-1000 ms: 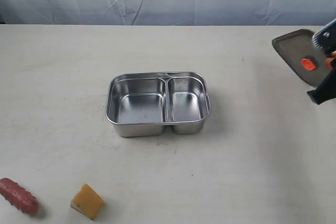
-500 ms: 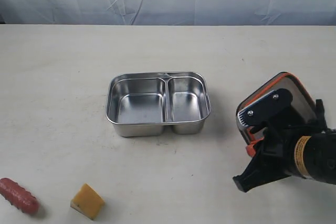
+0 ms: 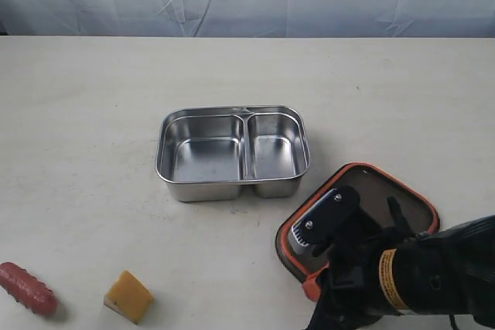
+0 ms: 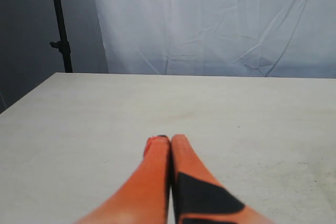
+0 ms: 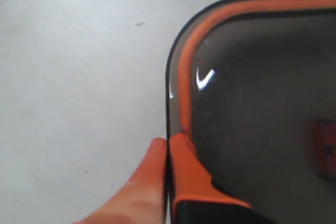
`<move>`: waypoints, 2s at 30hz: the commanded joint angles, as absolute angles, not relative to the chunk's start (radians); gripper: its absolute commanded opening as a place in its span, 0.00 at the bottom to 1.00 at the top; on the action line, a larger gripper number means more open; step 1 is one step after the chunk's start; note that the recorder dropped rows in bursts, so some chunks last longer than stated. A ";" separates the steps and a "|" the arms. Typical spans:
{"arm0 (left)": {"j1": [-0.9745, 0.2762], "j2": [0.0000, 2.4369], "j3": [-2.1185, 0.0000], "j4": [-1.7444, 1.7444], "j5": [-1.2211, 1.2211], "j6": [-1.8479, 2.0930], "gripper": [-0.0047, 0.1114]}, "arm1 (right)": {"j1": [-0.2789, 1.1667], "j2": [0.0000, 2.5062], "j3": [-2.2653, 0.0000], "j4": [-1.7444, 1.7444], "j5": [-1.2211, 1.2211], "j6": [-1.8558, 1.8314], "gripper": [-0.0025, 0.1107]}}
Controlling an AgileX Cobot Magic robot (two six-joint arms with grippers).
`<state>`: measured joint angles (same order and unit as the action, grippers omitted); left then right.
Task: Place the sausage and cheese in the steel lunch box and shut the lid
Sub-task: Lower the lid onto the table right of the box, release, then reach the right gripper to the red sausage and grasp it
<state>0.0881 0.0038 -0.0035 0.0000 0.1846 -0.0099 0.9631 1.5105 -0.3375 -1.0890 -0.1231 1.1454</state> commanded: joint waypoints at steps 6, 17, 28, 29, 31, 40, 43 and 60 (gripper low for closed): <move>0.088 0.000 0.000 0.000 0.181 -0.015 0.04 | 0.966 1.517 -0.335 -1.086 -0.172 1.275 0.49; 0.088 0.000 0.000 0.000 0.181 -0.015 0.04 | 0.967 1.468 -0.462 -1.090 -0.259 1.319 0.55; 0.088 0.000 0.000 0.000 0.181 -0.015 0.04 | 1.031 1.513 -0.699 -1.358 -0.317 1.430 0.55; 0.088 0.000 0.000 0.000 0.181 -0.015 0.04 | 1.045 1.533 -0.725 -1.393 -0.316 1.449 0.55; 0.088 0.000 0.000 0.000 0.181 -0.015 0.04 | 1.069 1.574 -0.774 -1.453 -0.316 1.483 0.55; 0.088 0.000 0.000 0.000 0.181 -0.015 0.04 | 1.108 1.835 -1.056 -1.744 -0.349 1.713 0.55; 0.088 0.000 0.000 0.000 0.181 -0.015 0.04 | 1.108 1.900 -1.154 -1.744 -0.372 1.731 0.55; 0.088 0.000 0.000 0.000 0.181 -0.015 0.04 | 1.234 2.173 -1.428 -1.744 -0.494 1.727 0.55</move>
<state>0.0881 0.0038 -0.0035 0.0000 0.1846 -0.0116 1.2117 2.1378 -1.4085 -1.7377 -0.5002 1.7412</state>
